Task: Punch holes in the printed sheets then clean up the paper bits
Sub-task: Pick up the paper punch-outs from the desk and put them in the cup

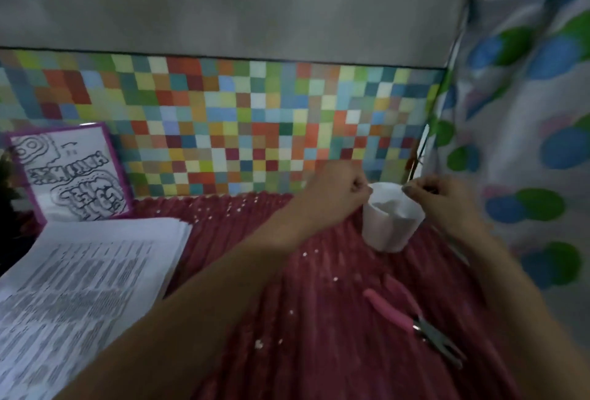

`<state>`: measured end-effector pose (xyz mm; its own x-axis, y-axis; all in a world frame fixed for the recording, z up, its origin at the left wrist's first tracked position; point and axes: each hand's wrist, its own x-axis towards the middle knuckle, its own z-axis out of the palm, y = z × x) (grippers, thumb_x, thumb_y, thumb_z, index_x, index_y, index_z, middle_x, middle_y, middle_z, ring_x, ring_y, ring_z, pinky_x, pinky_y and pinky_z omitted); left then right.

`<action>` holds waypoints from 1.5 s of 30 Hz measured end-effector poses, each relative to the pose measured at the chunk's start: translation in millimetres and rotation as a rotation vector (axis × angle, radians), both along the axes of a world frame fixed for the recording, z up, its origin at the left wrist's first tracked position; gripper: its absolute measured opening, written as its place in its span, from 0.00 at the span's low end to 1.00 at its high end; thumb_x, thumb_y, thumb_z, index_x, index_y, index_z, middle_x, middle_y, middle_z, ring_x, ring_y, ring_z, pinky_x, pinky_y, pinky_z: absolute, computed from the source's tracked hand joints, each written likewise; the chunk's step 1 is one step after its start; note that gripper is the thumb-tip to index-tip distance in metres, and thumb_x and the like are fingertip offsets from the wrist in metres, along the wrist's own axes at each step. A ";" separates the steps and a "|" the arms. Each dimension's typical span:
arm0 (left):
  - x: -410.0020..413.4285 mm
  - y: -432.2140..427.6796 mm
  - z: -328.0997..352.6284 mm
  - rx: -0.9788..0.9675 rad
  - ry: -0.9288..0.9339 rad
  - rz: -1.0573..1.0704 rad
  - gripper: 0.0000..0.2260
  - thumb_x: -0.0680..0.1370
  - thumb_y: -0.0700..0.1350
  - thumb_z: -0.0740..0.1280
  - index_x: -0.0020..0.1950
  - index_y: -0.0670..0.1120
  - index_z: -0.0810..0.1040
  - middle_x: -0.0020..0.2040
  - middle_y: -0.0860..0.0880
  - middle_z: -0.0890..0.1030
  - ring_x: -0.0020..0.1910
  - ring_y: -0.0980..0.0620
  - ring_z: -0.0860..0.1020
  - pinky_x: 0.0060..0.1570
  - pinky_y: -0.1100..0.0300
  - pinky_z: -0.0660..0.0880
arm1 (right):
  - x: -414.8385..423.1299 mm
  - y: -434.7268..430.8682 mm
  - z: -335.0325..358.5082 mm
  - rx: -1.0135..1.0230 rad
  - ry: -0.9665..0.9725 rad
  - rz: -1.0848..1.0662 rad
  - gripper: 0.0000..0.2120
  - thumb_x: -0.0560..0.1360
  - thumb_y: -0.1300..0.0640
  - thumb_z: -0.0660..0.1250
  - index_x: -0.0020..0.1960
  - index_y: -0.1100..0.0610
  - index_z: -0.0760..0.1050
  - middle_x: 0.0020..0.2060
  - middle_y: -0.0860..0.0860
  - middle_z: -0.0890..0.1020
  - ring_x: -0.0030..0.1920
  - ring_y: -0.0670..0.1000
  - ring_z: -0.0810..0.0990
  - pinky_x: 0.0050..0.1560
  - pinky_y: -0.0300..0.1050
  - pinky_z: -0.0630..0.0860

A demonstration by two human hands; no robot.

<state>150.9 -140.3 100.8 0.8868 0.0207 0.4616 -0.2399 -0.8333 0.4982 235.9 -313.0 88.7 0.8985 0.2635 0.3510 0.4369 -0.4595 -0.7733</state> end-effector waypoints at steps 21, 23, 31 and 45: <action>79.9 -12.9 -31.9 0.176 0.043 -0.020 0.10 0.75 0.39 0.69 0.55 0.45 0.83 0.55 0.42 0.79 0.56 0.43 0.75 0.58 0.51 0.71 | 60.8 3.4 -13.5 -0.455 -0.129 -0.029 0.06 0.70 0.65 0.74 0.47 0.63 0.85 0.41 0.59 0.84 0.38 0.50 0.77 0.41 0.42 0.68; 47.0 3.4 -17.7 0.096 0.021 -0.054 0.08 0.76 0.38 0.69 0.54 0.42 0.83 0.53 0.44 0.80 0.53 0.47 0.77 0.56 0.54 0.73 | 54.5 7.6 -10.2 -0.411 -0.265 -0.106 0.07 0.70 0.62 0.75 0.46 0.65 0.84 0.42 0.61 0.83 0.39 0.55 0.78 0.41 0.43 0.68; -153.8 70.8 -56.7 -0.025 0.310 0.197 0.06 0.73 0.41 0.69 0.46 0.48 0.85 0.40 0.57 0.82 0.41 0.64 0.78 0.41 0.73 0.71 | -114.0 47.7 -60.5 -0.118 -0.119 0.496 0.06 0.66 0.59 0.74 0.38 0.47 0.84 0.37 0.46 0.80 0.41 0.44 0.78 0.43 0.32 0.71; -183.3 27.5 -129.8 -0.092 0.228 0.361 0.11 0.74 0.54 0.70 0.45 0.47 0.84 0.47 0.54 0.77 0.45 0.56 0.77 0.48 0.57 0.73 | -165.0 63.7 -126.9 -0.249 -0.066 0.389 0.06 0.67 0.62 0.74 0.36 0.51 0.84 0.36 0.41 0.76 0.42 0.41 0.78 0.40 0.25 0.68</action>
